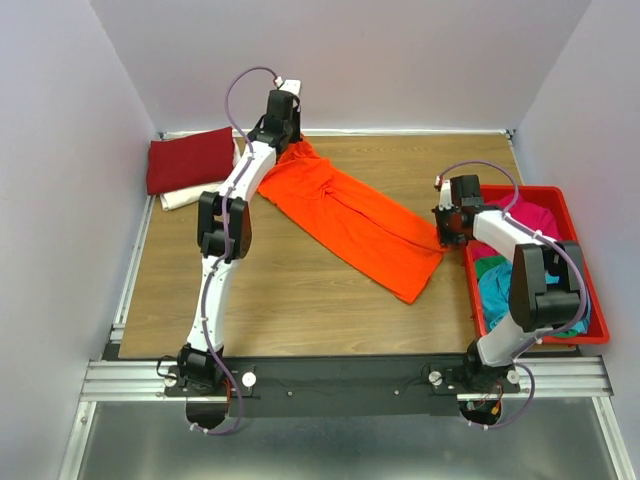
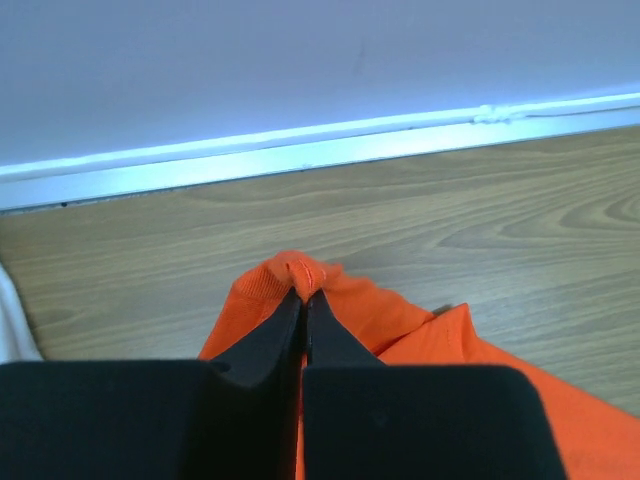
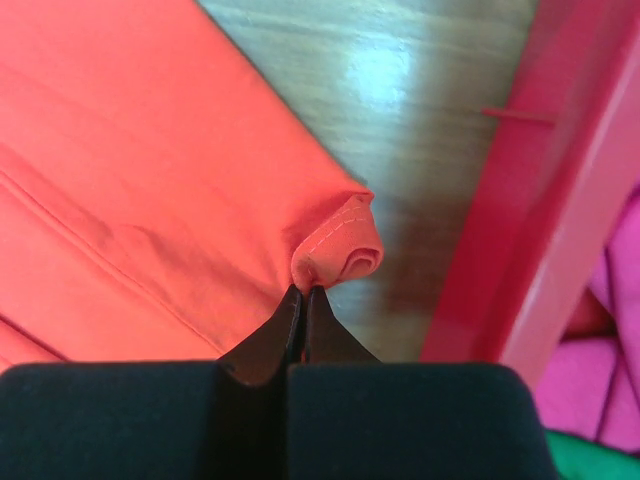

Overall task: Fold and stack the t-shirts
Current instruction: Fold the tshirt

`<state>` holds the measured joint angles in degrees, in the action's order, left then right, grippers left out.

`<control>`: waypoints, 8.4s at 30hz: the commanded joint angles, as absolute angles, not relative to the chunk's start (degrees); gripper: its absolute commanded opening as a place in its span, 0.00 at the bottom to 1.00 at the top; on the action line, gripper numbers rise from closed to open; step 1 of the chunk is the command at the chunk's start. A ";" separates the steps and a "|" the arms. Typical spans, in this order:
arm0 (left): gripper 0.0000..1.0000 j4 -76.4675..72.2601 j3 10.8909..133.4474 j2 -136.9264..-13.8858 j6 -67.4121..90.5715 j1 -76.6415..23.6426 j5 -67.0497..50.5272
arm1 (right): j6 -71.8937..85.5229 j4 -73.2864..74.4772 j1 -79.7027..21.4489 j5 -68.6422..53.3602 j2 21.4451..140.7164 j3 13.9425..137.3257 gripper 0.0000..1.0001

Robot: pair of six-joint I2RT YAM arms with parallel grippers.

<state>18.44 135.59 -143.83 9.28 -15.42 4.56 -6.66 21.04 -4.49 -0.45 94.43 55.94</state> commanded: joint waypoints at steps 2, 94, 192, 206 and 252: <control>0.10 15.65 138.69 -145.90 10.46 -16.00 4.57 | -8.09 22.59 -4.13 2.73 90.62 53.45 0.01; 0.77 4.04 49.66 -74.97 15.82 -2.81 -31.47 | 8.43 33.75 -16.44 -34.63 140.26 126.00 0.61; 0.76 5.98 46.23 -70.14 16.44 -2.81 -31.20 | 11.69 27.51 -20.21 -32.26 144.49 133.68 0.01; 0.76 7.29 46.93 -68.73 15.47 -2.81 -30.67 | 6.07 27.69 -29.52 -26.90 141.50 126.39 0.01; 0.74 -2.01 36.82 -67.84 20.75 -73.99 -2.82 | -92.28 64.08 -20.13 -28.74 70.58 44.48 0.78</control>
